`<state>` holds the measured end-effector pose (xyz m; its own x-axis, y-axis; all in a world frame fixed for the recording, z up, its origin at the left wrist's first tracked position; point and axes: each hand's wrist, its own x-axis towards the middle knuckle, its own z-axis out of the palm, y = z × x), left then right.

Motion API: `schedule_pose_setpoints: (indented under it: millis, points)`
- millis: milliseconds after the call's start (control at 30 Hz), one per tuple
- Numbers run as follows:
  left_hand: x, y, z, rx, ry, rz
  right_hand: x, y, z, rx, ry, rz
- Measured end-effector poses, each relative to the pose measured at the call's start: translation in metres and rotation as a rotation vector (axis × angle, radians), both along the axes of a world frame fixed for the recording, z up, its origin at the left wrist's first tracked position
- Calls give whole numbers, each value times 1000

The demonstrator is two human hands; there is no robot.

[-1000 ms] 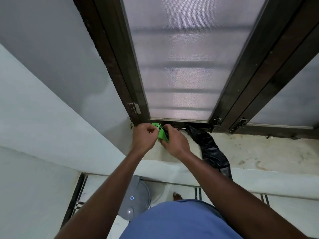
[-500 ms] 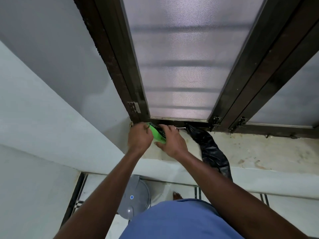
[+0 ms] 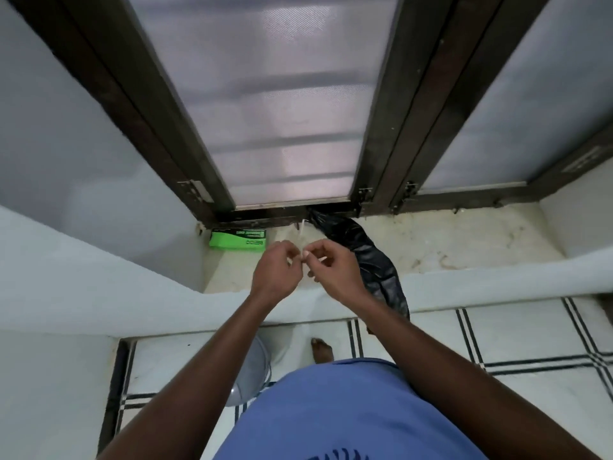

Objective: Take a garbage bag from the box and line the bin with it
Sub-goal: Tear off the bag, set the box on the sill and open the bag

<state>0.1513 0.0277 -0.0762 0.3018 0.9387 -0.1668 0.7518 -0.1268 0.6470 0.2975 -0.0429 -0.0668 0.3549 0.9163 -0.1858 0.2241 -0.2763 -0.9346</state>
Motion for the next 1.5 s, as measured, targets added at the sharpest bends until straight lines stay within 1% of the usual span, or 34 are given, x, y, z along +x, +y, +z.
schedule_pose_setpoints:
  millis: [67, 100, 200, 233, 267, 300, 333, 367, 400, 467, 533, 600, 667, 733, 767, 800, 900, 1000, 1067, 1133, 1167, 1233, 1267, 1333, 1400, 1433, 1500]
  points:
    - [24, -8, 1, -88, -63, -115, 17, -13, 2, -51, 87, -119]
    - [38, -13, 1, -128, -82, -162, 28, -22, -3, -66, 78, -197]
    - [68, -24, -11, -188, -85, -292, 58, -53, -17, -115, -141, -397]
    - [78, -28, -17, -216, -78, -329, 69, -63, -23, -183, -219, -422]
    - [87, -31, -22, -241, -71, -352, 77, -70, -27, -305, -262, -415]
    - [93, -33, -26, -255, -57, -363, 84, -76, -35, -474, -258, -390]
    - [99, -35, -29, -258, -44, -370, 90, -81, -41, -646, -215, -355]
    - [105, -36, -30, -253, -31, -380, 95, -85, -51, -777, -139, -331]
    - [109, -36, -31, -250, -25, -382, 97, -88, -57, -830, -46, -306]
    - [113, -34, -31, -252, -21, -382, 103, -92, -70, -795, 109, -283]
    - [111, -35, -24, -267, -43, -361, 103, -95, -61, -731, 221, -276]
    - [104, -37, -12, -270, -95, -330, 98, -96, -35, -606, 388, -266]
    - [93, -41, 7, -286, -190, -321, 94, -98, -6, -416, 540, -237]
    - [79, -43, 32, -293, -255, -357, 87, -96, 24, -280, 577, -262]
    - [70, -43, 45, -267, -271, -374, 81, -92, 38, -235, 575, -283]
    - [62, -43, 56, -227, -293, -377, 75, -88, 51, -210, 555, -299]
    - [39, -40, 83, -131, -408, -301, 55, -75, 82, -168, 383, -306]
    - [17, -36, 103, -151, -496, -237, 36, -65, 108, -99, 356, -264]
    - [-5, -36, 119, -195, -575, -183, 23, -64, 122, -90, 332, -164]
    - [-29, -38, 135, -268, -675, -44, 12, -67, 132, -70, 347, -60]
    - [-40, -39, 142, -336, -735, 48, 6, -70, 136, -65, 359, -34]
    - [-62, -44, 153, -497, -844, 196, -10, -75, 144, -74, 337, -7]
    - [-73, -48, 156, -555, -883, 233, -23, -78, 147, -82, 315, 8]
    - [-88, -54, 158, -606, -934, 269, -41, -82, 147, -83, 270, -16]
    - [-111, -64, 160, -587, -922, 288, -68, -90, 145, -70, 142, -130]
    - [-123, -67, 160, -567, -895, 290, -79, -95, 144, -66, 29, -200]
    - [-148, -78, 159, -548, -835, 272, -104, -111, 143, -69, -277, -317]
